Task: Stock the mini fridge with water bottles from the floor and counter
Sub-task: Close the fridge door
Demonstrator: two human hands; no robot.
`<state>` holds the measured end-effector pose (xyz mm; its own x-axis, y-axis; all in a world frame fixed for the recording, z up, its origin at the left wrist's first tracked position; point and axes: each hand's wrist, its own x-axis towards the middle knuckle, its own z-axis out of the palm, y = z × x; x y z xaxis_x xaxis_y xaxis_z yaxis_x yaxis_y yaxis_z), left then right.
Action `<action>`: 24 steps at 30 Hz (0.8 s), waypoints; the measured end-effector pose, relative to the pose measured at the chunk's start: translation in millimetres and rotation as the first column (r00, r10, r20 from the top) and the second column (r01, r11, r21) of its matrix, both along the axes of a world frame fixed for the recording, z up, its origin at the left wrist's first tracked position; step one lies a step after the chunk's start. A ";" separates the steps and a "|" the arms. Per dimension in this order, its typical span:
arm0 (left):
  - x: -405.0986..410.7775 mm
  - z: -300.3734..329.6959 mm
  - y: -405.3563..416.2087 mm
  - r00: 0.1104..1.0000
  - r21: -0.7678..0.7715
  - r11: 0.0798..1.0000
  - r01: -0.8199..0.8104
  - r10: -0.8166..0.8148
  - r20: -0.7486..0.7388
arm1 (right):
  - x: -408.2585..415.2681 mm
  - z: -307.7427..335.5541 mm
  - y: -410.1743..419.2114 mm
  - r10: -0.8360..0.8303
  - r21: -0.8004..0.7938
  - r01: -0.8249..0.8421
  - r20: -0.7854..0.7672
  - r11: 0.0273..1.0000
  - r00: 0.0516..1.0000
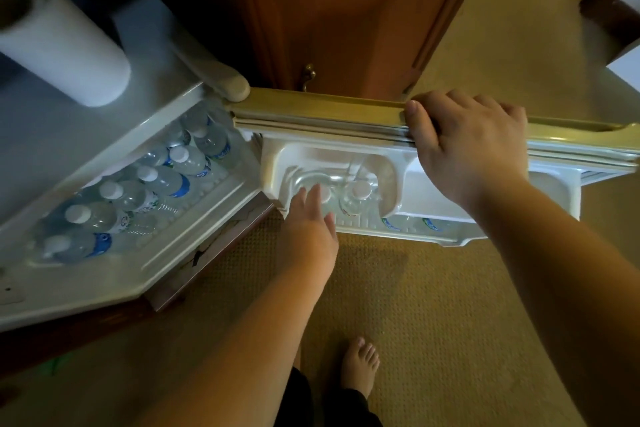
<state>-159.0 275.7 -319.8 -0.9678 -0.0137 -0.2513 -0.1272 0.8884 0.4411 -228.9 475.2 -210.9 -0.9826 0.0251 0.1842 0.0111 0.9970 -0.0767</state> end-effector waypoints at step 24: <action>66.8 152.5 -295.6 0.919 -0.411 0.828 -0.381 0.387 -0.074 | 70.7 48.1 -35.9 0.065 -0.204 0.033 0.457 0.978 0.887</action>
<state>-92.2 -19.9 -167.3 -0.8598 -0.4876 -0.1514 -0.4988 0.8655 0.0450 -158.3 439.3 -162.8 -0.9556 -0.0032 -0.2947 0.0783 0.9612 -0.2643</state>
